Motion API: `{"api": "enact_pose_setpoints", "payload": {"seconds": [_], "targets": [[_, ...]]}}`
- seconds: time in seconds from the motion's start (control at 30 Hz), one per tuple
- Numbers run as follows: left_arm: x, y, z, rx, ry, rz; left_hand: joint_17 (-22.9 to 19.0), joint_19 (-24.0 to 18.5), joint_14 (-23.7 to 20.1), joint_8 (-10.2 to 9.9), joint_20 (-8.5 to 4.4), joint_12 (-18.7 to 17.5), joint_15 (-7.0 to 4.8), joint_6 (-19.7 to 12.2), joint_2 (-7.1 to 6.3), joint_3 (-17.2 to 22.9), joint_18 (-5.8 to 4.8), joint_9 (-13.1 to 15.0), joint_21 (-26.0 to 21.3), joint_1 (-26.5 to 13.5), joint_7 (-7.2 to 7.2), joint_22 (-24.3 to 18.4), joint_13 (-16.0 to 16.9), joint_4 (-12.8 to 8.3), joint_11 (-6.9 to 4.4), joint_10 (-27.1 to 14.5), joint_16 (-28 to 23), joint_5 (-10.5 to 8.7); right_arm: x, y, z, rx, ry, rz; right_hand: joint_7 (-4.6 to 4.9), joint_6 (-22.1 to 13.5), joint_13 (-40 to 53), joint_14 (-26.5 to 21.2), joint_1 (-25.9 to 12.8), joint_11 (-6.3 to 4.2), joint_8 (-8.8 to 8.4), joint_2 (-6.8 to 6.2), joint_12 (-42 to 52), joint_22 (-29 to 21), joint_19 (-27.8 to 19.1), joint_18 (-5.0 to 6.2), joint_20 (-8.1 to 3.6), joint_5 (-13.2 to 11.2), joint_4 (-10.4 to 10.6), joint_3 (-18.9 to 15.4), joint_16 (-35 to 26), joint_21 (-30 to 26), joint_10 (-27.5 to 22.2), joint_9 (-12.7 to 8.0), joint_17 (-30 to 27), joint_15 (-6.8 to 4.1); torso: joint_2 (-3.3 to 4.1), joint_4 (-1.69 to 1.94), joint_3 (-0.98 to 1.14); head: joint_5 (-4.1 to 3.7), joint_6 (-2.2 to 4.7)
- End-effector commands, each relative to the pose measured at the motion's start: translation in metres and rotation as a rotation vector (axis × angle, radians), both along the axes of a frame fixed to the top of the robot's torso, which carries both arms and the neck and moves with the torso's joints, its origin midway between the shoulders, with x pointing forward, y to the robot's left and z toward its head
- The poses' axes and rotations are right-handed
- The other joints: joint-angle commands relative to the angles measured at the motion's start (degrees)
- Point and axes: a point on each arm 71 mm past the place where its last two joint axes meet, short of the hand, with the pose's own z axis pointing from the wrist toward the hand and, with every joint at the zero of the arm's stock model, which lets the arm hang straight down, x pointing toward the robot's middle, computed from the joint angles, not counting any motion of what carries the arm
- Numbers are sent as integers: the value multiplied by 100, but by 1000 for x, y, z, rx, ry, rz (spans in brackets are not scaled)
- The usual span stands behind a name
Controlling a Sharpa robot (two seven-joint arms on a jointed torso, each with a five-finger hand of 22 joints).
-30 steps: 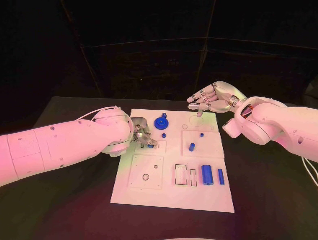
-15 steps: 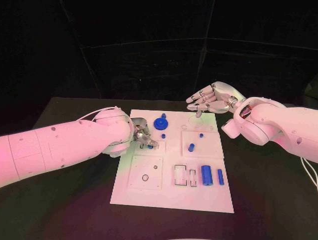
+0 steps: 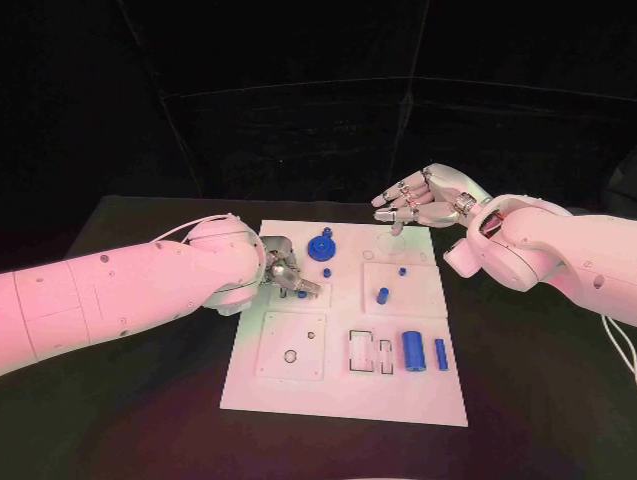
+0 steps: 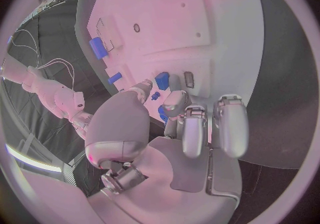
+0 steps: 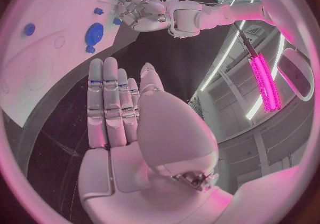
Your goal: Assemble the parts on the task board
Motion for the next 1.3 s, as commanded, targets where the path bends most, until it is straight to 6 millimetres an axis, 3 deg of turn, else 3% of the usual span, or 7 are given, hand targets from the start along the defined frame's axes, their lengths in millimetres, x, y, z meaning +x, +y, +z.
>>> {"api": "enact_pose_setpoints", "payload": {"seconds": [0.03, 0.3, 0.5, 0.7, 0.97, 1.17, 1.3], "targets": [[0, 4, 2, -4, -5, 13, 1509, 146, 594, 35, -45, 23, -39, 34, 41, -173, -61, 7, 24, -42, -8, 300, -1, 11, -11, 39, 19, -24, 0, 1, 1, 2, -3, 12, 0, -52, -12, -40, -63, 0, -7, -6, -29, -15, -17, 13, 30, -24, -8, -36, -40, -50, -45, -5, -10, 15, -7, -2, -2, -12, 6], [4, 12, 24, -95, -10, 41, 1509, 38, 594, -128, -3, -421, 22, -239, 168, -627, -2, -68, -202, 210, 99, 35, -524, -5, 77, -314, 19, 0, 1, -2, 1, 0, -6, 3, 12, -66, -39, -74, -78, 15, -6, 4, -29, -49, -38, 14, 50, -28, -26, -52, -100, -106, -79, -4, -24, 34, -6, -5, -2, -18, 29], [19, 24, 56, -110, 30, 23, 1509, -142, 594, -557, 132, -877, 187, -706, 281, -910, 85, -341, -566, 618, 332, -381, -1073, -13, 276, -718, 19, 8, 3, -4, 1, -1, -5, -6, 12, -67, -40, -76, -79, 16, -6, 5, -29, -51, -39, 14, 51, -28, -27, -53, -103, -109, -80, -4, -25, 34, -11, -1, 8, -13, 48], [43, 39, 75, -46, 70, 39, 1509, -153, 594, -626, 177, -892, 219, -708, 351, -1017, 93, -420, -598, 697, 367, -403, -1110, -2, 310, -749, 19, 7, 4, -5, 0, -2, -4, -8, 12, -67, -40, -76, -79, 16, -6, 5, -29, -51, -39, 14, 51, -28, -27, -53, -103, -109, -80, -4, -25, 34, -3, -11, 10, 22, 75], [73, 48, 72, 88, 62, 70, 1509, -134, 594, -643, 197, -835, 227, -644, 489, -1086, 89, -474, -579, 751, 366, -366, -1073, 0, 313, -715, 19, 12, 4, -3, 0, -1, -2, -6, 13, -68, -44, -79, -83, 18, -5, 9, -27, -56, -42, 14, 54, -27, -29, -54, -112, -118, -82, -4, -27, 37, 31, -35, -4, 44, 108], [81, 48, 63, 134, 75, 75, 1509, -105, 594, -624, 196, -744, 216, -536, 585, -1178, 80, -506, -542, 757, 342, -311, -994, 5, 295, -648, 19, 3, 3, -2, 0, 0, -2, -3, 14, -68, -47, -81, -80, 18, -4, 14, -26, -60, -43, 15, 56, -19, -34, -53, -119, -125, -84, -4, -28, 37, 73, -66, -6, 73, 124], [83, 45, 56, 146, 88, 71, 1509, -88, 594, -611, 188, -700, 204, -465, 643, -1260, 73, -527, -518, 725, 322, -276, -959, 14, 278, -612, 19, -5, 3, -1, 0, 0, -2, -1, 14, -68, -48, -81, -79, 18, -3, 15, -26, -62, -43, 15, 56, -17, -35, -53, -121, -127, -84, -4, -29, 37, 65, -58, -7, 67, 107]]}}
